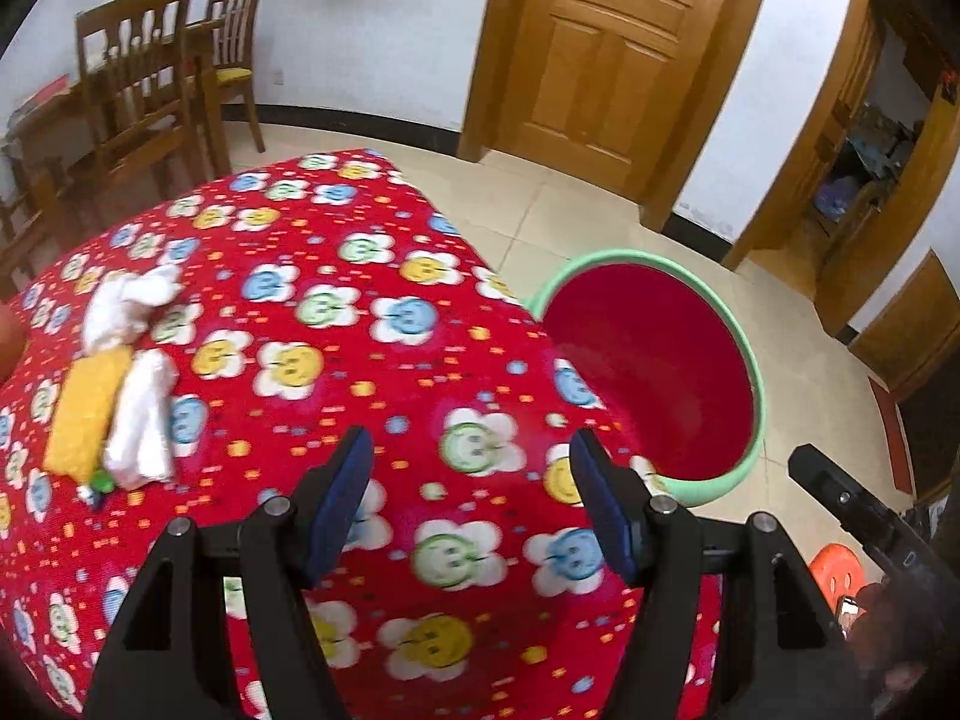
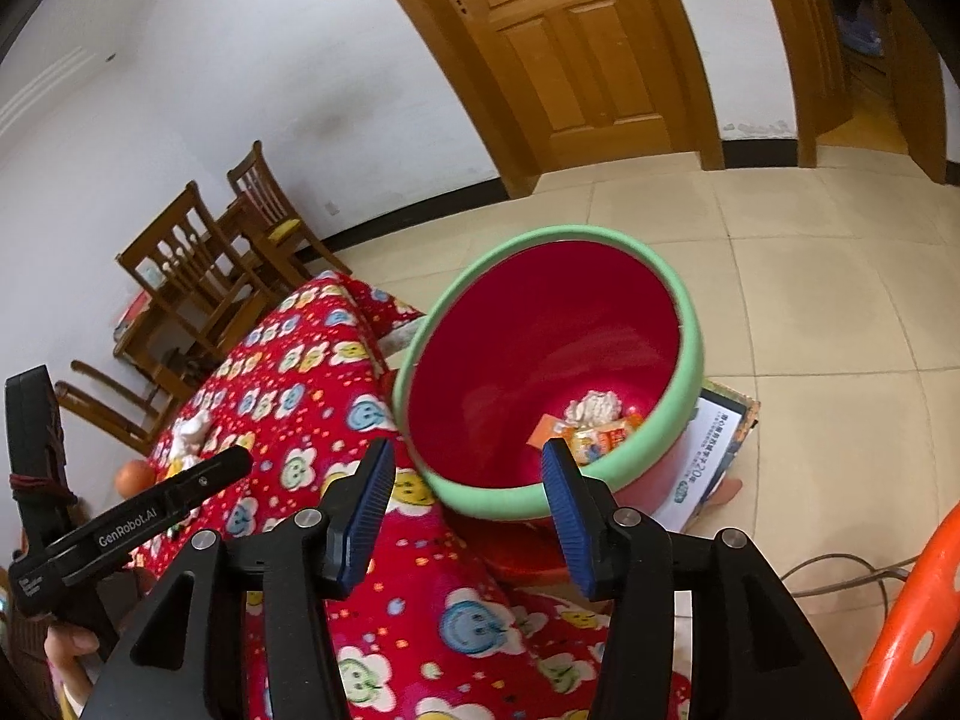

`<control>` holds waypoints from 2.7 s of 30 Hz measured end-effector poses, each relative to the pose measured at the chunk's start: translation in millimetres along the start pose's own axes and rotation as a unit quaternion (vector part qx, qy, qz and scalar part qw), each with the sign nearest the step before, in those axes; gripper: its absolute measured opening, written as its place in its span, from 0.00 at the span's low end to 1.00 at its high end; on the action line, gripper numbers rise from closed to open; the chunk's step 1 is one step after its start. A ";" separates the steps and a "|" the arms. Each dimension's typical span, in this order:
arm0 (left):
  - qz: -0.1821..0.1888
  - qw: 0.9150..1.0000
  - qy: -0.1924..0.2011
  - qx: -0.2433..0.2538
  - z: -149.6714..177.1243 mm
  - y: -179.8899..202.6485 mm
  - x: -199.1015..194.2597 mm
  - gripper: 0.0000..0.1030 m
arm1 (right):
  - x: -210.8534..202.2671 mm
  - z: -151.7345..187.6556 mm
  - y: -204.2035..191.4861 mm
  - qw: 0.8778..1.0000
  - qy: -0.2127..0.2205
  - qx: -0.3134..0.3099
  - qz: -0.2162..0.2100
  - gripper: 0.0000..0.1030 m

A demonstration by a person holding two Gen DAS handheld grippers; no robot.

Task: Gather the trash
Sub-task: 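Move both grippers back toward the table, then grasp the yellow foam net with the left gripper while the right grasps the white tissue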

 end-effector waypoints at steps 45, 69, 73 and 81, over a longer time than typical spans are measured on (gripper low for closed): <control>-0.130 0.979 0.004 -0.155 9.5 -236.8 -17.6 0.66 | 38.4 26.0 -88.3 0.996 -0.052 -0.076 -0.010 0.51; -0.032 0.985 0.033 -0.164 14.7 -229.3 -24.5 0.22 | 71.0 42.3 -156.9 0.984 -0.085 -0.154 -0.013 0.51; -0.033 0.983 0.056 -0.172 14.1 -234.3 -38.7 0.22 | 78.8 44.4 -175.8 0.981 -0.089 -0.173 -0.016 0.51; -0.058 0.974 0.082 -0.201 15.0 -256.3 -55.6 0.22 | 101.8 50.8 -222.5 0.972 -0.100 -0.208 -0.034 0.51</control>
Point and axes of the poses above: each gripper's, at about its wrist camera, not at the fingertips, and x roughly the way its jaws point, y to its right, z to its underside, the point moved 7 cm from there along x, roughly the way its jaws point, and after that the axes turned 3 degrees about -y, right-handed, at the moved point
